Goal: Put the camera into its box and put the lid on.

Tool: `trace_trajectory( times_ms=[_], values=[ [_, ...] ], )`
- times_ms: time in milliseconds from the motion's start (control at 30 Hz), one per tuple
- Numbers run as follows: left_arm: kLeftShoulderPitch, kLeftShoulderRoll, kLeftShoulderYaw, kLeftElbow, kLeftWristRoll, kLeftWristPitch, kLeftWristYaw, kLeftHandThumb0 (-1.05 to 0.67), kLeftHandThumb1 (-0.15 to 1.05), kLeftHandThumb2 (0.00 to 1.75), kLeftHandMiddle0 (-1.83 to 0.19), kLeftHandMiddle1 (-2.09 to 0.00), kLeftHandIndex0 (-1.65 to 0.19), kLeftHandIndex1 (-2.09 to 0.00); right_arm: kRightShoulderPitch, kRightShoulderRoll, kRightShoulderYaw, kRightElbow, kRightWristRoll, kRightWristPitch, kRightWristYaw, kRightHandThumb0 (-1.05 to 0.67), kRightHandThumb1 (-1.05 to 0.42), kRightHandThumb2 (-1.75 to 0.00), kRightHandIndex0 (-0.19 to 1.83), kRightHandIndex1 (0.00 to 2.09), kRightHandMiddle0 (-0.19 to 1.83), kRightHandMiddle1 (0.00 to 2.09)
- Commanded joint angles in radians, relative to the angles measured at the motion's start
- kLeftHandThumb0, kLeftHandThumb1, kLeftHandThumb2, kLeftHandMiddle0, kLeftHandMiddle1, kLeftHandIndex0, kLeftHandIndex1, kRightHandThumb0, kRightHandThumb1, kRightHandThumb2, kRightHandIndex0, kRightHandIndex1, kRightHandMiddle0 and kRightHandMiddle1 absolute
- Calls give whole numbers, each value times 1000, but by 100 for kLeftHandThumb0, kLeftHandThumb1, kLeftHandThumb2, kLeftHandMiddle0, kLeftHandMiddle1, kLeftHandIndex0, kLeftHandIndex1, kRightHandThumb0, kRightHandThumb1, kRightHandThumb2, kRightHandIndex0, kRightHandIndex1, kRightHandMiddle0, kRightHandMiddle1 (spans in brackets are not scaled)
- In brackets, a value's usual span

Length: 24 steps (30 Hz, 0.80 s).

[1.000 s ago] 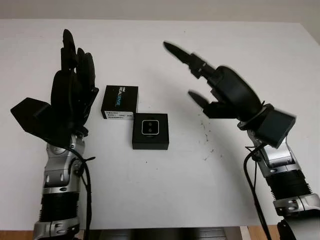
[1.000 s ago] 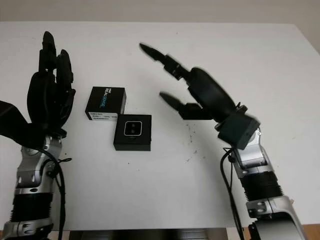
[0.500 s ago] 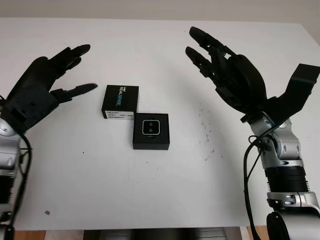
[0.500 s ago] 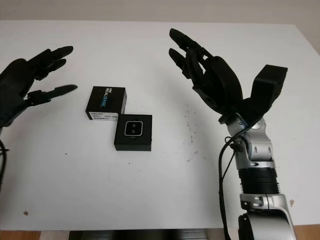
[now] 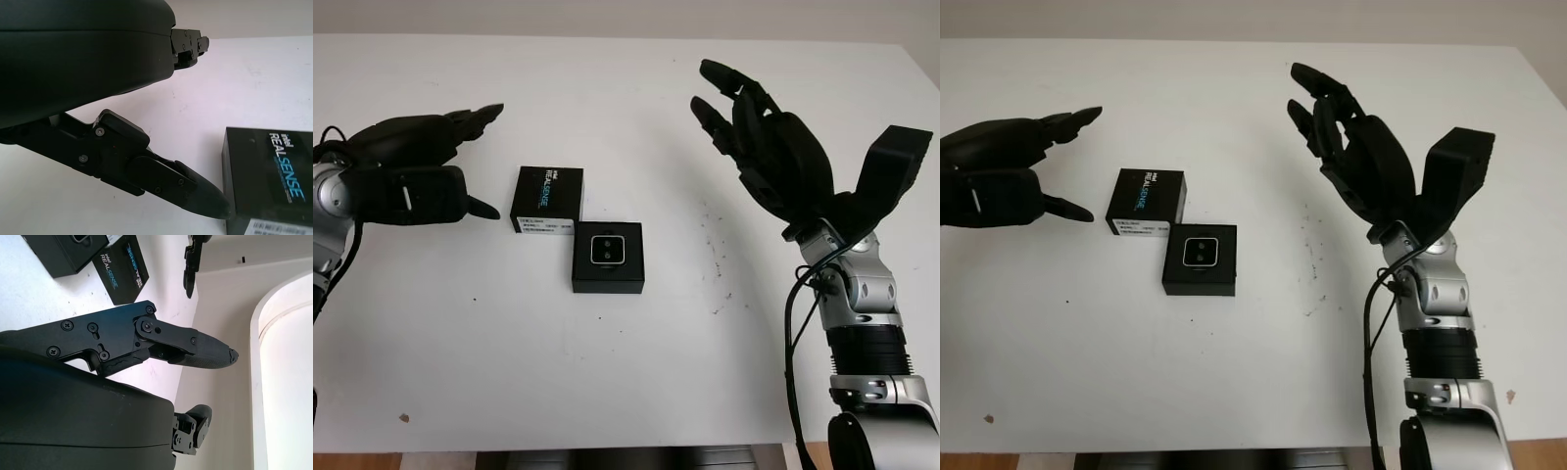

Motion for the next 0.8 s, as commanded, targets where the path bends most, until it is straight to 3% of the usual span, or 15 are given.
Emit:
trace_trajectory(
  times_ms=[0,367,767],
  values=[
    [-39,-13,-14,27,-1,-15,4,-86,92,5,15,-3,19,0,3,7,-5,-18,-5,2,-3,-59,-105,-65,10,8,-19,67],
    [-110,-51,-76,164,32,-117,41,-87,92,6,15,-6,18,-2,9,17,-14,-17,-30,-4,-14,-56,-105,-69,12,9,-19,72],
    [-120,-63,-128,238,79,-190,65,-87,93,5,12,-6,15,-5,13,24,-11,-31,-45,10,-47,-53,-105,-70,13,9,-19,73]
  ],
)
